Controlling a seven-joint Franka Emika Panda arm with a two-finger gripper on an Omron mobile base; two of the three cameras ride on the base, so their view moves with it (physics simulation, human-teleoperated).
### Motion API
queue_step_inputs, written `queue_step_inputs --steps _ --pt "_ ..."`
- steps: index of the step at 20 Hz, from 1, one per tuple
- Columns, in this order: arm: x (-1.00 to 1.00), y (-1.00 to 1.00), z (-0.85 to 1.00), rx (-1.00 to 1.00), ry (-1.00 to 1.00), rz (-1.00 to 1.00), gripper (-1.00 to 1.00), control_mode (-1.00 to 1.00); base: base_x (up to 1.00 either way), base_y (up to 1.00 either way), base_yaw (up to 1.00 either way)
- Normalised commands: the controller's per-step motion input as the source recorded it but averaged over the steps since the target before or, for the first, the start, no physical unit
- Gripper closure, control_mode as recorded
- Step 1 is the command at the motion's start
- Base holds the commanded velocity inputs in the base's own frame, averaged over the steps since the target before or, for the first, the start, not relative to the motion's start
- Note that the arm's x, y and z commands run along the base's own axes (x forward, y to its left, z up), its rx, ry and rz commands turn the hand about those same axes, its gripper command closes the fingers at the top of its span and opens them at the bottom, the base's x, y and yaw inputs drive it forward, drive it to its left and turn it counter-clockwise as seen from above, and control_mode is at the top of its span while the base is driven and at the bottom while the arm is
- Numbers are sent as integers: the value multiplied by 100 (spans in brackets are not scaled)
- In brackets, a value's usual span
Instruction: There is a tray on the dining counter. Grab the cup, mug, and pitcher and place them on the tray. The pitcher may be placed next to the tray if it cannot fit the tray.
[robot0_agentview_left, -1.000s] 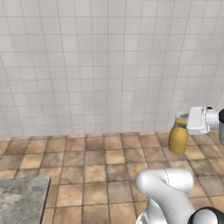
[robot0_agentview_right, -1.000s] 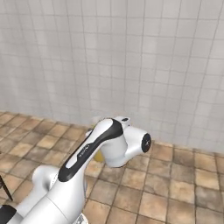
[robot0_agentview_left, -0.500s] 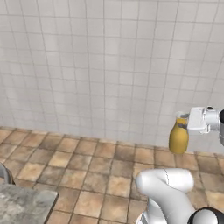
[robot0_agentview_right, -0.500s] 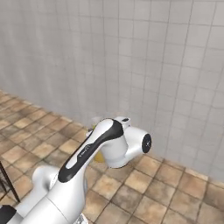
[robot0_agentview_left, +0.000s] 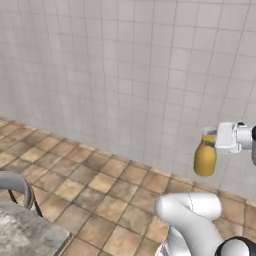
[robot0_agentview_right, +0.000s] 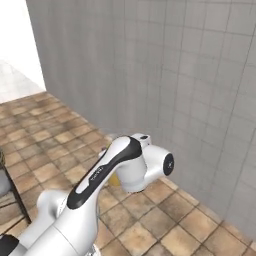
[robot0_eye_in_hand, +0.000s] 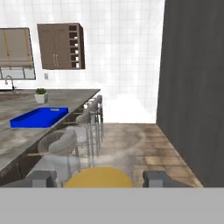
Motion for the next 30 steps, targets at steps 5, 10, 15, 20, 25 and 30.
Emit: queue_step_inputs --steps 5,10,15,20,25,30 --pt "0 0 0 0 0 0 100 100 66 0 57" --pt "0 0 0 0 0 0 100 100 66 0 56" --pt "0 0 0 0 0 0 100 100 67 -2 53" --pt "0 0 0 0 0 0 100 100 67 -9 49" --pt "0 0 0 0 0 0 100 100 56 -37 27" --pt "0 0 0 0 0 0 100 100 56 -47 11"
